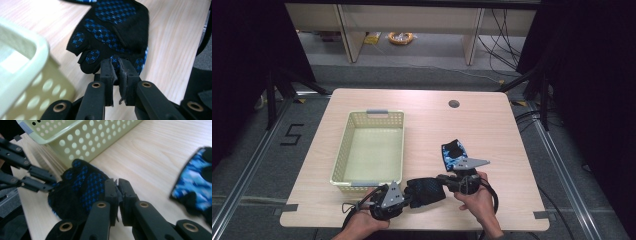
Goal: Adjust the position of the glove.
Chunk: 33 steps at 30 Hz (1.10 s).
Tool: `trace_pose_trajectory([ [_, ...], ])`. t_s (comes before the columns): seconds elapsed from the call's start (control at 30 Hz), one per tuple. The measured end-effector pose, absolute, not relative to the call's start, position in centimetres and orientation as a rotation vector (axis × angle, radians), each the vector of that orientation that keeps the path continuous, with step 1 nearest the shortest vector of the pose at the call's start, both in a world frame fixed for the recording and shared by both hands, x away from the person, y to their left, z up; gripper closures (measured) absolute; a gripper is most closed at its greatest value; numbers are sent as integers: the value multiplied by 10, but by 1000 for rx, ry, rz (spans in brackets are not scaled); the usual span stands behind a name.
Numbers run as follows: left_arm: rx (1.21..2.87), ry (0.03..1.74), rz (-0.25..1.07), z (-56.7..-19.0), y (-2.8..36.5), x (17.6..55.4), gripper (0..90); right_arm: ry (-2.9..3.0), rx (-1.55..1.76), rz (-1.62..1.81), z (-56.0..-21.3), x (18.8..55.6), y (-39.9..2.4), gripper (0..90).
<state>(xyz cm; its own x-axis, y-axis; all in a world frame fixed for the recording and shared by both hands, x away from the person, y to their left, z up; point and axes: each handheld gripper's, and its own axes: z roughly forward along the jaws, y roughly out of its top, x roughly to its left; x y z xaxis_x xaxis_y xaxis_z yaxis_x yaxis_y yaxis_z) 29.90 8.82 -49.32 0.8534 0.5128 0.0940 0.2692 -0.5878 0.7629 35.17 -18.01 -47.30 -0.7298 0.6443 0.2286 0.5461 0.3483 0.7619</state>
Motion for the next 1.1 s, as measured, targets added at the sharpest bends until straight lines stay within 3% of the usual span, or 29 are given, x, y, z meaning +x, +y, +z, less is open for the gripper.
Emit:
trace_pose_trajectory([
  [0.37, 2241, 523, 356, -501, 56, 302, 816, 2410, 1272, 1351, -481, 318, -216, 864],
  [0.87, 2276, 518, 306, -515, 51, 306, 748, 2455, 1251, 1162, -499, 321, -220, 827],
  [1.07, 2258, 561, 296, -513, 57, 304, 606, 2446, 1233, 1109, -496, 319, -218, 673],
  [1.1, 2251, 547, 290, -510, 61, 302, 597, 2432, 1149, 1083, -491, 320, -219, 594],
])
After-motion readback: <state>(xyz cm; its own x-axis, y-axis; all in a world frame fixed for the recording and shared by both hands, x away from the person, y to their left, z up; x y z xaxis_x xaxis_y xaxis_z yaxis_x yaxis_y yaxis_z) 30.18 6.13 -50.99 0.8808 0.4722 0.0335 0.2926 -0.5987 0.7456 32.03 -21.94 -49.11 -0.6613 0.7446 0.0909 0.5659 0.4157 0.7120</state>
